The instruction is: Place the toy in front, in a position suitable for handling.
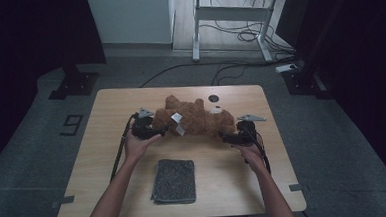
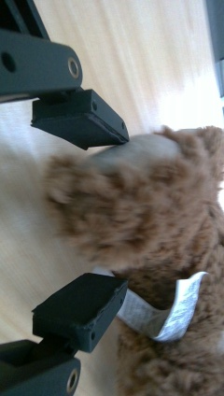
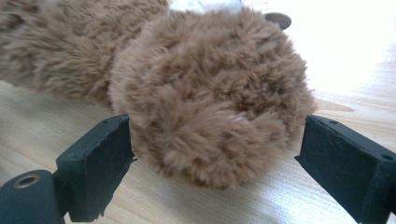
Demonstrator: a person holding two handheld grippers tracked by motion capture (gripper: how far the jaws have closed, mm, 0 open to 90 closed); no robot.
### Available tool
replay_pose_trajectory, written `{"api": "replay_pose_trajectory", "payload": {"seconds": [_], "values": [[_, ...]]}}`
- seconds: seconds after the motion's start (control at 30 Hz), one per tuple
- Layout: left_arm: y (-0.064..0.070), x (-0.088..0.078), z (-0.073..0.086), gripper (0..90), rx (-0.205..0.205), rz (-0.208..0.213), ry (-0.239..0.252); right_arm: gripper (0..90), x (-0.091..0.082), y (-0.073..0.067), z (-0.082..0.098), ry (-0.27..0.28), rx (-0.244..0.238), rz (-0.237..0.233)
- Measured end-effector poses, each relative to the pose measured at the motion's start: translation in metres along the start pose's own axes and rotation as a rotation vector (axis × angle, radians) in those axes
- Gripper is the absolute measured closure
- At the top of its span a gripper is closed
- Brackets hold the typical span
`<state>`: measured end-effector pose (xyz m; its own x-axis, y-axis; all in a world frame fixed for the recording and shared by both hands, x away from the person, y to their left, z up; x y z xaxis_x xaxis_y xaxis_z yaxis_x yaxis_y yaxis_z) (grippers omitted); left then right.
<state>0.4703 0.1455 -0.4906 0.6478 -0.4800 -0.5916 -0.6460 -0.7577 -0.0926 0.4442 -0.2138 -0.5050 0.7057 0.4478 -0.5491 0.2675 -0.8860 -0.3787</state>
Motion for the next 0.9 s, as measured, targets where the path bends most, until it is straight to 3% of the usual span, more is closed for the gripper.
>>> {"api": "replay_pose_trajectory", "payload": {"seconds": [0.17,0.23,0.3,0.37,0.47,0.57,0.7,0.9], "values": [[-0.001,0.006,-0.007,31.8,-0.012,-0.020,-0.006,10.7,0.012,0.002,-0.004,-0.020,0.006,-0.006],[-0.001,0.008,-0.007,38.3,-0.009,-0.039,-0.022,13.9,0.016,-0.001,-0.007,-0.027,-0.008,-0.011],[-0.003,0.008,-0.006,46.7,-0.030,-0.021,-0.027,14.4,0.020,-0.004,-0.010,-0.037,-0.019,-0.008],[-0.003,0.007,-0.006,54.6,-0.024,-0.010,-0.027,20.0,0.024,-0.005,-0.013,-0.044,-0.034,0.003],[-0.001,0.006,-0.007,62.7,-0.019,0.001,-0.024,35.1,0.026,-0.003,-0.016,-0.049,-0.042,0.006],[0.002,0.002,-0.010,67.4,-0.005,-0.004,-0.008,51.0,0.027,0.001,-0.016,-0.052,-0.047,-0.017],[0.005,-0.006,-0.015,68.9,0.004,-0.013,0.021,56.1,0.026,0.000,-0.017,-0.039,-0.051,-0.023],[0.010,-0.025,-0.022,70.0,0.032,-0.024,0.044,60.0,0.018,-0.010,-0.020,0.024,-0.095,-0.021]]}}
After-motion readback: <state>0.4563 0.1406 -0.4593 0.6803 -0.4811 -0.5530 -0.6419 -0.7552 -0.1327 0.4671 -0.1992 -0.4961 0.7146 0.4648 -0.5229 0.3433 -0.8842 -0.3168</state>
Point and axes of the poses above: each handheld gripper's, and its own axes: x roughly forward along the jaws, z roughly out of its underside, y roughly to its right, the point moved 1 cm from there along x, roughly forward along the jaws, and after that the axes turned 14 degrees about x, right-handed, at the moved point
